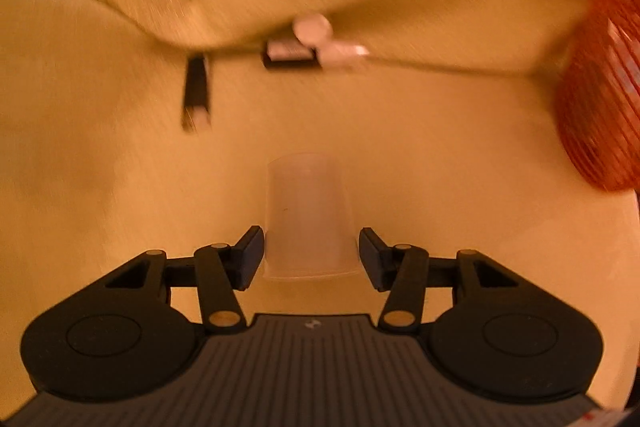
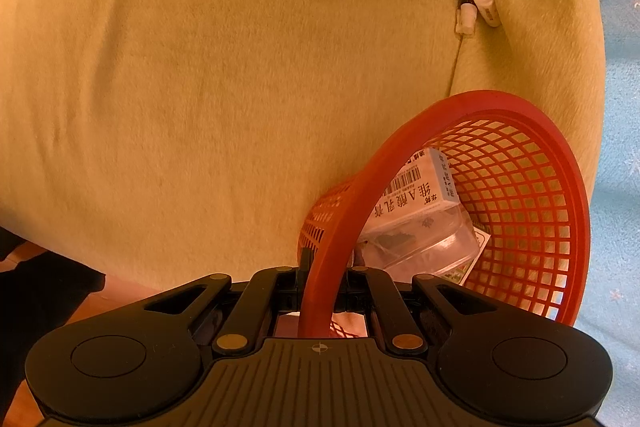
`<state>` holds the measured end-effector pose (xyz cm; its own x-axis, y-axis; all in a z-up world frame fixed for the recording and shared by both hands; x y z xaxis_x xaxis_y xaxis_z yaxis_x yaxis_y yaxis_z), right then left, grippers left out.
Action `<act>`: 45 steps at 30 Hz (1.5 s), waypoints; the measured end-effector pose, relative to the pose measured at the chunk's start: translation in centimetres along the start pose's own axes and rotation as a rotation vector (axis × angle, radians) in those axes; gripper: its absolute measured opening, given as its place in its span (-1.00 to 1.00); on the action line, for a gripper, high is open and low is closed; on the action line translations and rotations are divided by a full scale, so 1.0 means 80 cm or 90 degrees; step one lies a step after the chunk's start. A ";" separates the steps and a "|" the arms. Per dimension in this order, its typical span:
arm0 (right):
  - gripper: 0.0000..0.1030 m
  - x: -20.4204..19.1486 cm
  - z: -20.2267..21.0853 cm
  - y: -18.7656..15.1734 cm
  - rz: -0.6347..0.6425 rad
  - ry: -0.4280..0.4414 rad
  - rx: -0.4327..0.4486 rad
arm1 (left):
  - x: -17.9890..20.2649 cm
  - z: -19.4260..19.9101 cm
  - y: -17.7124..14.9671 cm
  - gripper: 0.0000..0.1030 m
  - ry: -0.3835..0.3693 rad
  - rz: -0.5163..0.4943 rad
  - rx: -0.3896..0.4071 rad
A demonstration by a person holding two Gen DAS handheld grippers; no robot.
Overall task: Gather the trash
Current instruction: 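Carry the clear cup into the wastebasket and release it while the right tool holds the basket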
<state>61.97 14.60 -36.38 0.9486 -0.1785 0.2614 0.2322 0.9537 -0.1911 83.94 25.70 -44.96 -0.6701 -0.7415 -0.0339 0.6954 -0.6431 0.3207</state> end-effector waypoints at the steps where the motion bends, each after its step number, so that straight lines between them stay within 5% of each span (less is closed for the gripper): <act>1: -0.95 -0.001 0.000 0.000 0.000 -0.001 0.000 | 0.009 0.003 -0.007 -0.07 -0.001 0.000 -0.002; 11: -0.95 -0.002 0.000 -0.003 0.003 -0.013 0.000 | 0.016 -0.006 0.001 0.06 0.031 0.024 0.014; 19: -0.95 -0.003 -0.002 -0.007 0.010 -0.023 0.003 | 0.019 0.003 -0.005 -0.08 0.028 0.027 -0.002; 31: -0.95 -0.012 -0.006 -0.014 0.052 -0.047 0.003 | 0.050 0.107 -0.003 -0.08 -0.009 0.034 0.027; 45: -0.95 -0.030 -0.013 -0.027 0.119 -0.093 0.005 | 0.102 0.220 0.061 -0.08 -0.073 -0.020 0.101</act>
<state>59.42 12.70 -37.61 0.9334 0.0379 0.3567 0.0530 0.9689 -0.2418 77.30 19.87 -27.02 -0.7217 -0.6897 0.0585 0.6306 -0.6203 0.4665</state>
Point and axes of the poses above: each gripper's, at about its wrist camera, not at the fingertips, and z roughly against the way its jaws point, x to its right, y to its top, the point moved 8 cm from there along -z, roughly the way its jaws point, and after that the axes turned 1 degree about -x, right-handed, at the moved point
